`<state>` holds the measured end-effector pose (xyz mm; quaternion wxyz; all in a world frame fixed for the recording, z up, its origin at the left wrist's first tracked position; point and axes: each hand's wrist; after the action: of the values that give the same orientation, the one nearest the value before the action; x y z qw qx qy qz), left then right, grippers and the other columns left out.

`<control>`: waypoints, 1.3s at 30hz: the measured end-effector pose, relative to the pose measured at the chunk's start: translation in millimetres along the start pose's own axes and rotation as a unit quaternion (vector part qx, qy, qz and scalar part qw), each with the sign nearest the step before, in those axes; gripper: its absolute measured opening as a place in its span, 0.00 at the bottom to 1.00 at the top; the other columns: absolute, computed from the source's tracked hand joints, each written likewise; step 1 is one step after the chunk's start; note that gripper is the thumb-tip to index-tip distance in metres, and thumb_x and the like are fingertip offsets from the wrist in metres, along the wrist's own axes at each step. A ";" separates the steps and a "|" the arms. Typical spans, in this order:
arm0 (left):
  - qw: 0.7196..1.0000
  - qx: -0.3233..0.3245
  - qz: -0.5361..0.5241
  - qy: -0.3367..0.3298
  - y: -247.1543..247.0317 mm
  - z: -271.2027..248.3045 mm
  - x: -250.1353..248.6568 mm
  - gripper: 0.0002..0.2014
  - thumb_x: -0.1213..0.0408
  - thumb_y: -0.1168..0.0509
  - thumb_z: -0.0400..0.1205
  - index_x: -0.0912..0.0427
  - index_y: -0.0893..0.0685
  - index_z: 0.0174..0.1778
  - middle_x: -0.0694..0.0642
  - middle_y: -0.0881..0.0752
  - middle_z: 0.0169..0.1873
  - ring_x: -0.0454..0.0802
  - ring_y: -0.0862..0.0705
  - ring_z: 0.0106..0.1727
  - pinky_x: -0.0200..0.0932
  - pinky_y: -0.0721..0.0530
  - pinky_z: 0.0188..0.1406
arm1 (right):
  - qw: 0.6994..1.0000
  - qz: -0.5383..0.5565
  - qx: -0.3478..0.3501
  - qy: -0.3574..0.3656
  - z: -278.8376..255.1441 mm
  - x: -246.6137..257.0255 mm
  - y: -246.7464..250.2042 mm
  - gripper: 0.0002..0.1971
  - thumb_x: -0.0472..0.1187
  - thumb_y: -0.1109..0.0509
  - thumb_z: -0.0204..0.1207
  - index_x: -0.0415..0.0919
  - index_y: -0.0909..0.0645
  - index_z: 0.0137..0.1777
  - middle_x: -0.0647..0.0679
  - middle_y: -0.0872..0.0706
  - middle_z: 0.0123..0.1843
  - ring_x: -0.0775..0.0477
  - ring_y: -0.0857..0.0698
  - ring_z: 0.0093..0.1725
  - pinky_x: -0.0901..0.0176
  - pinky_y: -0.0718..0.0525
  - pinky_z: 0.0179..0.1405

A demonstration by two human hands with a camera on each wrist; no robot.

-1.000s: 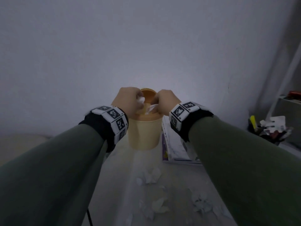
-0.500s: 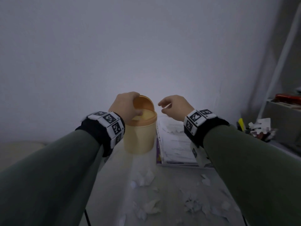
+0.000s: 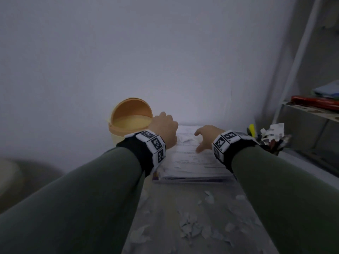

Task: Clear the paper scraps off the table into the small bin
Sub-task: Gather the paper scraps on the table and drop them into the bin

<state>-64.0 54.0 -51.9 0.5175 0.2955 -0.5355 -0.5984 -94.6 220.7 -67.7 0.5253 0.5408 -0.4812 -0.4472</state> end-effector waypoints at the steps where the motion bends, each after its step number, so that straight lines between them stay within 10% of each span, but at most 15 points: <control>1: 1.000 0.014 -0.015 -0.003 -4.4 4.5 -5.5 0.19 0.59 0.42 0.83 0.58 0.24 0.69 0.59 0.24 0.67 0.58 0.28 0.68 0.51 0.24 0.63 | 1.000 -0.008 0.009 0.004 2.8 -0.7 -4.6 0.40 0.49 0.22 0.69 0.43 0.35 0.79 0.43 0.30 0.78 0.43 0.30 0.77 0.55 0.30 0.73; 9: 0.980 0.178 -0.081 0.031 -43.6 27.2 -27.8 0.30 0.61 0.40 0.82 0.54 0.40 0.81 0.59 0.37 0.79 0.59 0.37 0.79 0.51 0.35 0.75 | 0.997 -0.029 0.042 0.052 23.8 -3.7 -21.5 0.42 0.47 0.26 0.74 0.43 0.44 0.83 0.44 0.38 0.83 0.43 0.36 0.81 0.54 0.38 0.79; 13: 0.968 0.214 -0.129 0.039 -54.8 27.3 -26.4 0.31 0.64 0.43 0.81 0.51 0.42 0.82 0.58 0.39 0.81 0.59 0.37 0.81 0.52 0.36 0.80 | 0.999 -0.022 0.030 0.030 25.7 -11.8 -25.0 0.36 0.56 0.28 0.73 0.41 0.31 0.78 0.42 0.26 0.77 0.41 0.26 0.75 0.53 0.28 0.74; 24: 0.973 0.079 -0.214 0.025 -47.2 3.5 -4.8 0.12 0.59 0.32 0.78 0.56 0.11 0.56 0.51 0.12 0.57 0.49 0.16 0.58 0.36 0.22 0.53 | 0.997 0.064 -0.025 0.029 12.4 -7.4 -26.2 0.20 0.44 0.21 0.68 0.35 0.13 0.59 0.42 0.11 0.60 0.43 0.14 0.60 0.58 0.18 0.61; 33: 0.967 0.042 -0.250 0.031 -43.6 -15.4 -5.0 0.11 0.69 0.32 0.76 0.57 0.12 0.53 0.52 0.11 0.54 0.46 0.16 0.50 0.29 0.25 0.41 | 0.996 0.084 -0.022 0.026 -11.1 0.3 -20.3 0.16 0.39 0.25 0.73 0.35 0.14 0.60 0.42 0.12 0.61 0.43 0.14 0.61 0.59 0.19 0.57; 39: 0.969 0.002 -0.246 0.006 -5.8 -33.3 4.3 0.12 0.68 0.35 0.80 0.55 0.12 0.56 0.49 0.13 0.53 0.44 0.17 0.52 0.30 0.27 0.46 | 0.986 0.145 -0.077 0.038 -30.8 9.2 8.9 0.12 0.37 0.23 0.72 0.36 0.12 0.54 0.42 0.10 0.56 0.53 0.19 0.44 0.63 0.20 0.50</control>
<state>-36.7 38.2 -64.9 0.3569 0.4232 -0.4442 -0.7044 -63.4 216.0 -57.1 0.6427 0.4399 -0.4986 -0.3804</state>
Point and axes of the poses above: each hand's wrist, its own z-axis towards the middle knuckle, its own y-axis out of the back of the hand, x = y × z
